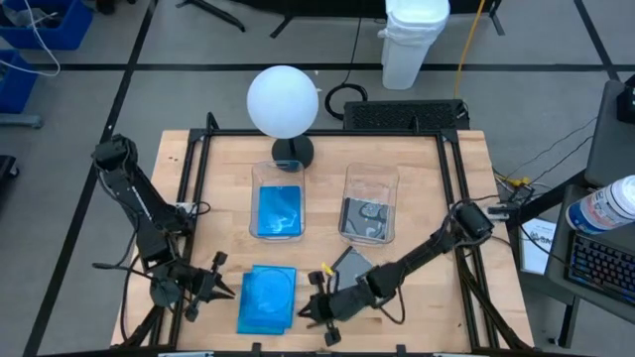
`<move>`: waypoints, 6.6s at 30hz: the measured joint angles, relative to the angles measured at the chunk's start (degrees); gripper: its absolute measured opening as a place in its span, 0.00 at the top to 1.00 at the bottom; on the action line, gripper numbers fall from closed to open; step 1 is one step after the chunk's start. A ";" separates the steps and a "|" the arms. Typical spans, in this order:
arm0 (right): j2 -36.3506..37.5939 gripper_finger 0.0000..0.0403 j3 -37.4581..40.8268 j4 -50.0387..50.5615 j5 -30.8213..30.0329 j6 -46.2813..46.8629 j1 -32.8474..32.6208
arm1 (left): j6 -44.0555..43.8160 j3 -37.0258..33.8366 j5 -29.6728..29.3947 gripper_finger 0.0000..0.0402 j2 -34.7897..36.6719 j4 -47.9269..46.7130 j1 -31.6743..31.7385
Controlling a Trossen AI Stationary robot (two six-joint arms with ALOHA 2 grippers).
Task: Pick & place jewel cases by type
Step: Put the blue CD case into the left transparent bin
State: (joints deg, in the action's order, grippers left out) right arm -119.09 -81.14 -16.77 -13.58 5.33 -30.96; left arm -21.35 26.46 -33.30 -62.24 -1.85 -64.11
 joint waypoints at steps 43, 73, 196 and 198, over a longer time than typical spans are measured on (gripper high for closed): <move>-9.42 0.83 -10.16 15.14 10.63 38.84 2.36 | 8.05 0.00 4.31 0.91 -5.66 -4.48 -0.16; -7.79 0.45 -5.65 17.67 14.06 44.20 9.32 | 14.05 0.10 13.57 0.91 -20.08 20.35 -1.84; -3.54 0.46 5.66 5.12 19.56 44.64 18.42 | -1.46 8.81 4.53 0.91 -34.09 11.70 -0.25; -3.54 0.46 5.66 4.82 18.30 46.29 17.62 | -1.72 8.81 4.53 0.91 -34.07 11.13 -0.48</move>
State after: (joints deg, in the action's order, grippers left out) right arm -122.63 -75.48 -11.95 4.73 51.62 -13.34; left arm -23.07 35.27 -28.77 -96.31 9.28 -64.59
